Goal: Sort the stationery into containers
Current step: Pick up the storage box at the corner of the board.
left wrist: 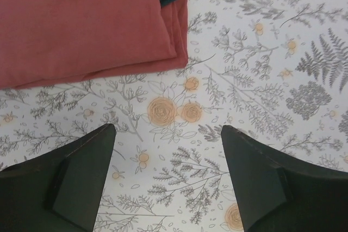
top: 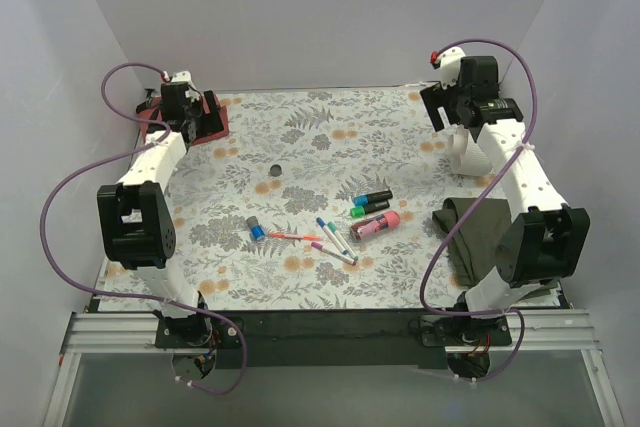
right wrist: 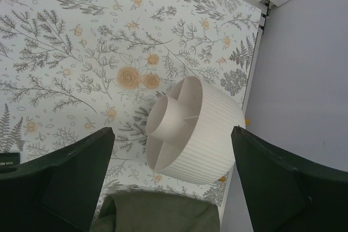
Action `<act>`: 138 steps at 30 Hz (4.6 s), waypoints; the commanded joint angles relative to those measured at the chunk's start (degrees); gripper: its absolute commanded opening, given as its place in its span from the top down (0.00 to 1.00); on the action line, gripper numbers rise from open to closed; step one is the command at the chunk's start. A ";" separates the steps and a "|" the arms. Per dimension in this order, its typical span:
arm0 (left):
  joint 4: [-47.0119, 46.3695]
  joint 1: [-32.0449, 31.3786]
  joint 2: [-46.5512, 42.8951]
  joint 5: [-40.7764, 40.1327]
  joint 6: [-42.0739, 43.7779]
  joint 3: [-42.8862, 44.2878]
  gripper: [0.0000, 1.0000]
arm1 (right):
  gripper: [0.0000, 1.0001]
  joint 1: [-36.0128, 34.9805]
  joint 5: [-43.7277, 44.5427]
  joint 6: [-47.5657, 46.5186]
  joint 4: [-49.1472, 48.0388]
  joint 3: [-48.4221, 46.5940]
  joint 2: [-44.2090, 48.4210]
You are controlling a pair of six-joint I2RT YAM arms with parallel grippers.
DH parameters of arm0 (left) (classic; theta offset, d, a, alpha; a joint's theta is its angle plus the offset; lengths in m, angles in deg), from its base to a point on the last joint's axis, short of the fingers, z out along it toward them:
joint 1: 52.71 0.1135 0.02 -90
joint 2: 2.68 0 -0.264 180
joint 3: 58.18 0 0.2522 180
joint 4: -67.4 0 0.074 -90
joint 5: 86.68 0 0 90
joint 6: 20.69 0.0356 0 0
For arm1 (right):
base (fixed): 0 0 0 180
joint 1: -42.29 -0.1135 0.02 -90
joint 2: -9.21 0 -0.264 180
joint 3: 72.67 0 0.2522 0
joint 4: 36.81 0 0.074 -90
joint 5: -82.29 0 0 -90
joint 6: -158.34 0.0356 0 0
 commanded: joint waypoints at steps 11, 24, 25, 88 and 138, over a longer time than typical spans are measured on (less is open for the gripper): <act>-1.33 -0.04 -0.42 1.23 -0.51 5.52 0.20 | 0.11 -3.26 15.32 0.92 21.24 -21.92 -13.90; -5.28 -1.62 -8.07 -0.35 2.92 -4.47 0.20 | 0.18 -7.92 24.99 1.54 34.90 -31.69 -26.39; -7.46 -3.54 -9.90 -0.97 4.49 -5.80 0.19 | 0.19 -7.92 25.61 1.10 35.34 -33.01 -27.10; -18.21 -9.27 -12.64 -2.12 1.25 -19.97 0.18 | 0.58 -4.40 42.58 -25.44 25.06 -41.28 -45.83; -5.39 -8.22 -5.09 4.29 -0.94 -5.30 0.18 | 0.99 -6.69 -11.23 -10.61 18.58 -31.28 -18.85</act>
